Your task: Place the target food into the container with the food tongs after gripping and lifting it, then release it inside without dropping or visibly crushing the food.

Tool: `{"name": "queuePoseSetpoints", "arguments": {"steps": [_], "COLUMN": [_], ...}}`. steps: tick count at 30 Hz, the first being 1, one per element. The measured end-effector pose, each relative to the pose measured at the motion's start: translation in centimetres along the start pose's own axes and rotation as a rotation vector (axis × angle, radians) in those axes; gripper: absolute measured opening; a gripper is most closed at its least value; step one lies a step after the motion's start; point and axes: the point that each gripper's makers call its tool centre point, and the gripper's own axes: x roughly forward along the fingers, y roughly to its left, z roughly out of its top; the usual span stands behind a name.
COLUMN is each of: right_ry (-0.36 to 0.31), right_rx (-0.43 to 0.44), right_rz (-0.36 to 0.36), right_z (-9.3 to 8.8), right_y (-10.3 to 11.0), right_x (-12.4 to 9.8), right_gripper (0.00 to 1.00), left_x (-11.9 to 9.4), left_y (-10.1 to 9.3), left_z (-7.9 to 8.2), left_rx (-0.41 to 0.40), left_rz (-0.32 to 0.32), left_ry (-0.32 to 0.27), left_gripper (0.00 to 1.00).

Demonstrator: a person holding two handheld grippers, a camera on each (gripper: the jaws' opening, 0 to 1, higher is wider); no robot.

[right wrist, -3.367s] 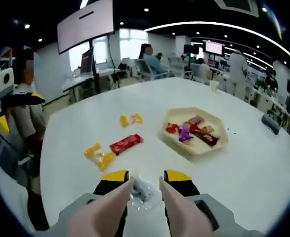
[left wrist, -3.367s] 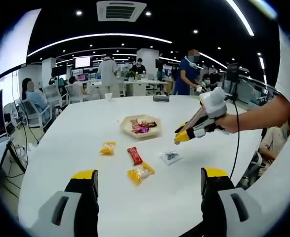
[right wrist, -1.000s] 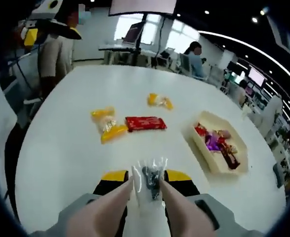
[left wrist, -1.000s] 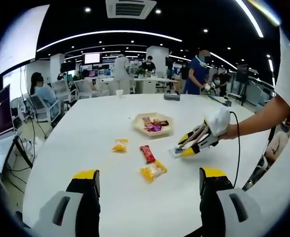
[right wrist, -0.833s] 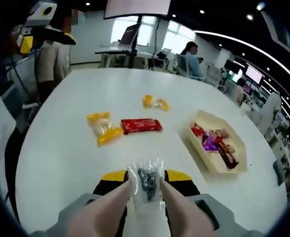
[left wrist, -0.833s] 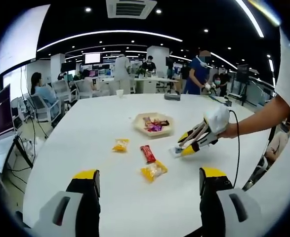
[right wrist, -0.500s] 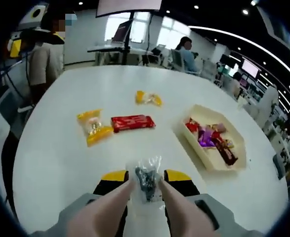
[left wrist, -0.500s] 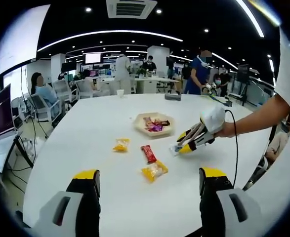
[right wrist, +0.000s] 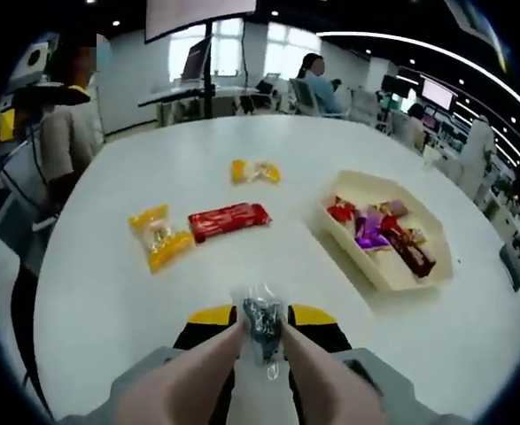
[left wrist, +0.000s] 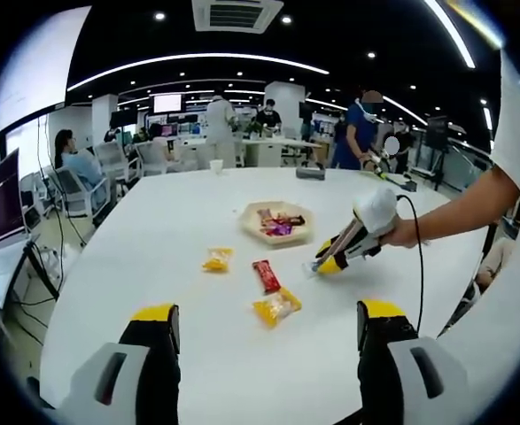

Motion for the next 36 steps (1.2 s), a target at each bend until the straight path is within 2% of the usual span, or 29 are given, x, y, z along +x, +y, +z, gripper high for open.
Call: {"name": "queuePoseSetpoints", "arguments": {"steps": [10, 16, 20, 25, 29, 36], "right_ry": [0.017, -0.028, -0.033, -0.049, -0.086, -0.104], "right_rx": [0.025, 0.061, 0.094, 0.110, 0.101, 0.140], "right_rz": [-0.030, -0.038, -0.039, -0.054, -0.090, -0.122], "right_z": [0.7, 1.7, 1.8, 2.0, 2.4, 1.9], "right_y": [-0.3, -0.3, -0.4, -0.5, -0.7, -0.8], "right_x": [-0.6, -1.7, -2.5, -3.7, -5.2, -7.9], "right_gripper": [0.20, 0.20, 0.20, 0.20, 0.20, 0.20], "left_x": [-0.6, -0.9, -0.8, -0.9, -1.0, -0.6], "left_y": [0.4, 0.2, -0.4, -0.8, -1.3, -2.4], "left_z": [0.2, 0.3, 0.6, 0.7, 0.8, 1.3], "left_rx": [-0.001, -0.002, 0.005, 0.009, 0.016, 0.033], "left_rz": [0.015, 0.020, 0.009, -0.002, -0.016, -0.054], "left_ry": [0.001, -0.008, -0.016, -0.025, -0.032, -0.045], "left_gripper": [0.81, 0.81, 0.81, 0.81, 0.81, 0.81]}}
